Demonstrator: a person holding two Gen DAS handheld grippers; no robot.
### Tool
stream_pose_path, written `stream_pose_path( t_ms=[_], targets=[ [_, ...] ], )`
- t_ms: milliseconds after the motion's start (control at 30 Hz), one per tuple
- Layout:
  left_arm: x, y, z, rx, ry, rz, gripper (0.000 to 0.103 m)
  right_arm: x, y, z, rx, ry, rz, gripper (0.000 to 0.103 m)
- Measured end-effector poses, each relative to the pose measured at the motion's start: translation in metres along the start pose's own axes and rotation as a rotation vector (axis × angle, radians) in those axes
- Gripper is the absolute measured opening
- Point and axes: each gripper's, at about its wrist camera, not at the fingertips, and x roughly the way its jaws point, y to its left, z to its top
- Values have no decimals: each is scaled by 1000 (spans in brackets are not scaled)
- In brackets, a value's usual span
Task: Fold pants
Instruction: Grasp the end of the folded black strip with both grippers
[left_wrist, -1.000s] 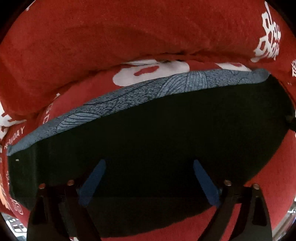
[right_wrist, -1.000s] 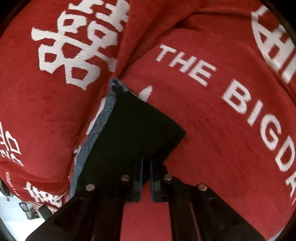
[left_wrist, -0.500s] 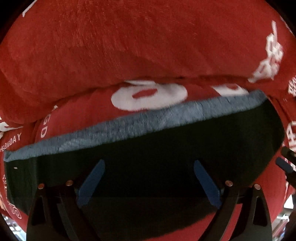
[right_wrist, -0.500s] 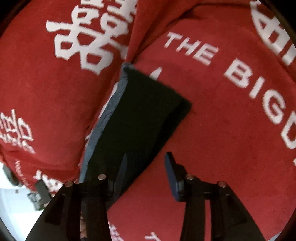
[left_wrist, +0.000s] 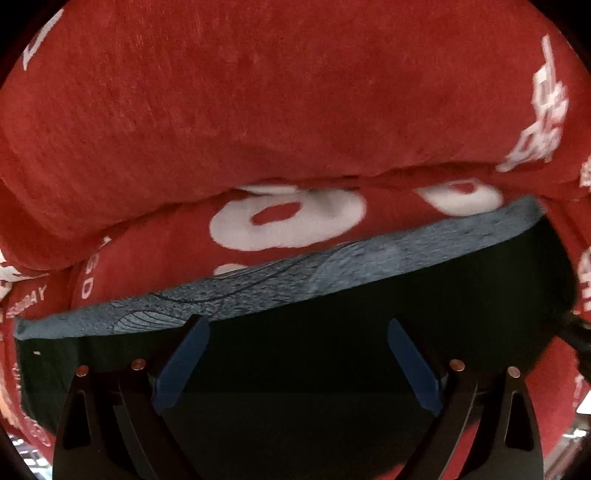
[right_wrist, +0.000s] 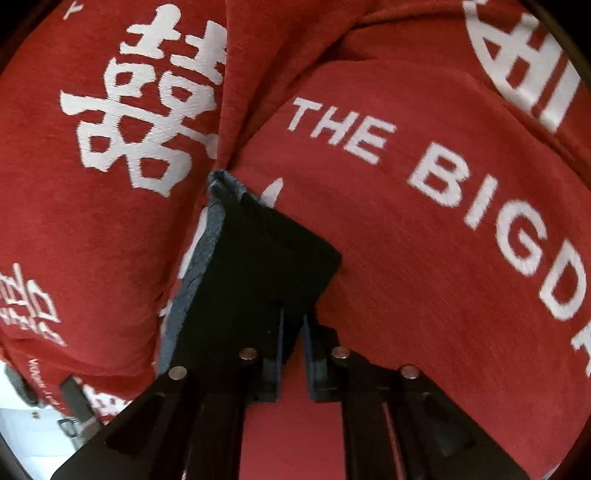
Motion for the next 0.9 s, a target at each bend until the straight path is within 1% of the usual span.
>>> stream_pose_path(
  t_ms=[33, 67, 133, 200, 233, 300, 333, 400, 467, 567, 600, 633, 667, 733, 767, 833, 867, 900],
  targets=[
    [14, -1, -3, 20, 41, 23, 98, 0, -4, -4, 2, 27, 39, 28],
    [22, -1, -6, 17, 66, 23, 98, 0, -2, 3, 3, 43, 65, 40],
    [13, 5, -8, -31, 51, -3, 98, 0, -6, -4, 8, 66, 121, 46],
    [4, 7, -9, -48, 42, -19, 98, 5, -7, -5, 20, 85, 152, 46],
    [-4, 9, -10, -78, 27, -36, 98, 9, -7, -8, 23, 87, 165, 46],
    [-14, 8, -13, -126, -1, -113, 98, 16, -7, -5, 17, 80, 178, 46],
    [-14, 3, -14, -122, -12, -125, 98, 19, -9, -5, 16, 73, 189, 46],
    [-5, -8, -16, -87, 1, -112, 98, 24, -16, -9, 22, 64, 203, 46],
    [13, -24, -21, -74, 50, -106, 98, 26, -18, -9, 25, 37, 237, 46],
    [18, -29, -28, -61, -1, -81, 99, 41, -7, 8, 24, 14, 278, 46],
    [18, -30, -30, -54, -4, -77, 99, 48, -2, 12, 36, 17, 300, 46],
    [18, -30, -30, -48, -2, -82, 100, 53, 0, 14, 50, 29, 320, 38],
    [16, -31, -30, -44, 7, -90, 99, 62, 5, 17, 64, 45, 339, 13],
    [13, -26, -24, -40, 50, -102, 99, 65, 15, 18, 61, 49, 346, 12],
    [7, -30, -20, -49, 34, -98, 98, 62, 22, 17, 48, 40, 345, 12],
    [-9, -18, -16, -82, -53, -59, 98, 49, 33, 13, 4, 30, 356, 12],
    [-11, -13, -14, -99, -66, -36, 98, 42, 40, 11, -31, 31, 355, 12],
    [-8, -10, -12, -110, -58, -28, 98, 36, 47, 8, -72, 32, 350, 12]
  ],
)
